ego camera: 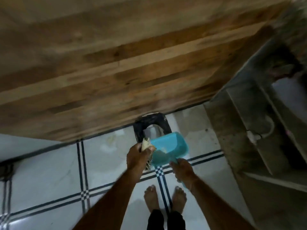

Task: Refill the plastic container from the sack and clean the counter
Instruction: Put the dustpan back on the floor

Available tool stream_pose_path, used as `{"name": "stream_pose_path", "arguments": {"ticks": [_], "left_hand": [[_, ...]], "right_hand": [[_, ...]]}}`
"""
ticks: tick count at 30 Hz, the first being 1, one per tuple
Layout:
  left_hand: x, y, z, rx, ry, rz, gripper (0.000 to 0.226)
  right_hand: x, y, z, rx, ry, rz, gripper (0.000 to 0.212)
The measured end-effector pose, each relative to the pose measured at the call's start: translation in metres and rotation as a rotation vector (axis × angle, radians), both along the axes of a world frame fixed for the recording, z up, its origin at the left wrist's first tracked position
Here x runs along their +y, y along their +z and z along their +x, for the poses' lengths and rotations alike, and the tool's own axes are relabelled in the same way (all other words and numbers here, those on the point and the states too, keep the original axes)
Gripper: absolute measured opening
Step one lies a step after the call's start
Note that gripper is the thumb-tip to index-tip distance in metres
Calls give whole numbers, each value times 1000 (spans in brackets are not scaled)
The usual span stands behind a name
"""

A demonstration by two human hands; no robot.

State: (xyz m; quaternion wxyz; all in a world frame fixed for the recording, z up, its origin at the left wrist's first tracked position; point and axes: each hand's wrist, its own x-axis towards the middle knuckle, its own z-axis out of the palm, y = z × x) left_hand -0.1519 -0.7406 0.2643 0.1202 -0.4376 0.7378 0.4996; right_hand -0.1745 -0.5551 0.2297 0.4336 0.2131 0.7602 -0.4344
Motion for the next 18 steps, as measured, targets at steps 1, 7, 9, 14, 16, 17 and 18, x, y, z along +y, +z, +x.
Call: {"name": "stream_pose_path", "arguments": {"ticks": [1,7,9,14,16,17,18], "left_hand": [[-6,-23,-5,6,28,3,30],[-27,-114,-21,-29,119,-2,30],[-32,-127,-22,-44,131,-4,33],[-34,-145,-23,-64,126,-22,31],[-32,-152,-26,-68,127,-36,28],[-32,-156,-27,-68,128,-45,28],[-31,-160,-28,-67,128,-53,27]], "right_hand": [[-13,-26,-16,20,31,3,19],[-65,-133,-56,16,158,141,19],[-69,-141,-45,52,138,158,31],[-57,-168,-16,133,109,121,63],[-55,-173,-10,192,74,79,68],[-56,-175,-9,211,62,57,62],[-58,-171,-11,235,42,30,53]]}}
